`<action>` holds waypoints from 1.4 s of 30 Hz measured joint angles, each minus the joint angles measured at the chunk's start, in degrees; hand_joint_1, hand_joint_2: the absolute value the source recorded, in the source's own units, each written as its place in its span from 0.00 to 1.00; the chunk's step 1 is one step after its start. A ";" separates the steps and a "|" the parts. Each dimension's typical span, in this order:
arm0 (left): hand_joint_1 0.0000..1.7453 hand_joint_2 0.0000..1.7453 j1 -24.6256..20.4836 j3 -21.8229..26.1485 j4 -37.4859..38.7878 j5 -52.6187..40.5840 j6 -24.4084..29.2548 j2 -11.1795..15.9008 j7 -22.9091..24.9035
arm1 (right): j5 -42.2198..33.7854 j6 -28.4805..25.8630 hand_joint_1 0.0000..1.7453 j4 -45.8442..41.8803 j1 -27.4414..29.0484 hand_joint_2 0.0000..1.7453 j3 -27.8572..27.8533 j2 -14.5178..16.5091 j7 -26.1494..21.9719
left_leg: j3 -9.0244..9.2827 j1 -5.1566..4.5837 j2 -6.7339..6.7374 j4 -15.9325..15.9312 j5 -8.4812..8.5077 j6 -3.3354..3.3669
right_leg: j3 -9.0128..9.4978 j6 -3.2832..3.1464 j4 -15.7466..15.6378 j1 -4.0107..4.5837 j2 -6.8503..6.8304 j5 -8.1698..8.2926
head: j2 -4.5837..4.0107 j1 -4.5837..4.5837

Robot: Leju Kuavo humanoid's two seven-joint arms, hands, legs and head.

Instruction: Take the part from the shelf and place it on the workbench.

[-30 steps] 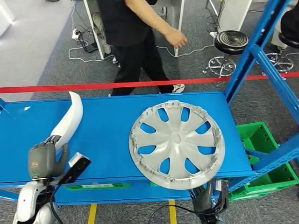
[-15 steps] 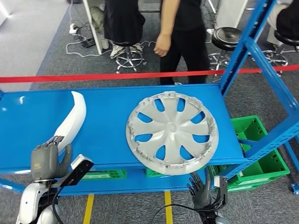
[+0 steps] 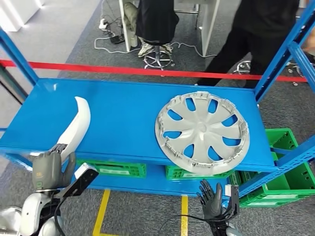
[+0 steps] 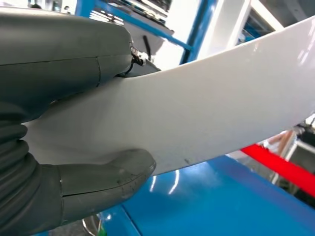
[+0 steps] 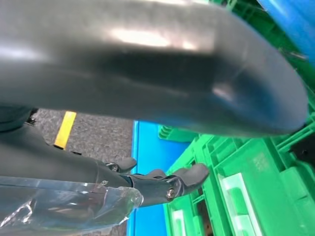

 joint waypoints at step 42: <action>1.00 1.00 -0.62 -0.92 0.14 0.62 0.11 0.89 0.14 | -1.84 3.07 0.00 -0.40 -0.65 0.00 0.08 0.40 0.04 | 0.69 0.12 4.06 12.31 -7.00 -2.00 | -8.21 -1.43 -1.02 0.70 -3.46 7.93 | 0.01 -0.08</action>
